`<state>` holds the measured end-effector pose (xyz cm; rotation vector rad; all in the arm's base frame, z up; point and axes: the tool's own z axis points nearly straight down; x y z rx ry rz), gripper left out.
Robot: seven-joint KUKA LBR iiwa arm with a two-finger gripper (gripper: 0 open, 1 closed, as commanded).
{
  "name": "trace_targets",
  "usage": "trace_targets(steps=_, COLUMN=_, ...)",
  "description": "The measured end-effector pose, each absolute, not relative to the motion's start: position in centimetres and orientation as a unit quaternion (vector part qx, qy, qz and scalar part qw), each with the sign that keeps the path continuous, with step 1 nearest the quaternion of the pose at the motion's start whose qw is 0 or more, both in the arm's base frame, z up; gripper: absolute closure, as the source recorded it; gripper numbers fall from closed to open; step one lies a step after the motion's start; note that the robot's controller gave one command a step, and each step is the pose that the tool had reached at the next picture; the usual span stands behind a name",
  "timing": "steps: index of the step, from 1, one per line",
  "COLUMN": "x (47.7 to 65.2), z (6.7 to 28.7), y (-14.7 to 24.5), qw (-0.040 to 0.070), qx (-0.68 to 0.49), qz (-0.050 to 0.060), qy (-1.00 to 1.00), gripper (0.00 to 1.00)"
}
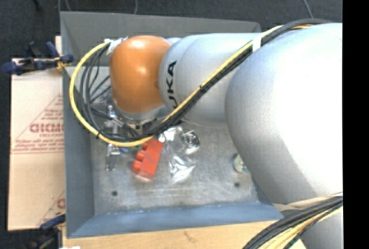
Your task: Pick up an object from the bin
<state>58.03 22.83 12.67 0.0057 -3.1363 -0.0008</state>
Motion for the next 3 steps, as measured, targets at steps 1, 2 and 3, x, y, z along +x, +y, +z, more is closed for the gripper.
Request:
trace_targets(steps=1, x=58.8, z=8.8, y=16.0, qw=0.0, qx=0.093, qz=0.001, qy=-0.996, gripper=0.0)
trace_targets(steps=2, x=58.9, z=7.4, y=15.7, qw=-0.005, qx=0.108, qz=-0.001, qy=-0.994, gripper=0.0)
trace_targets(steps=3, x=60.3, z=7.4, y=15.1, qw=-0.004, qx=0.082, qz=-0.003, qy=-0.997, gripper=0.0)
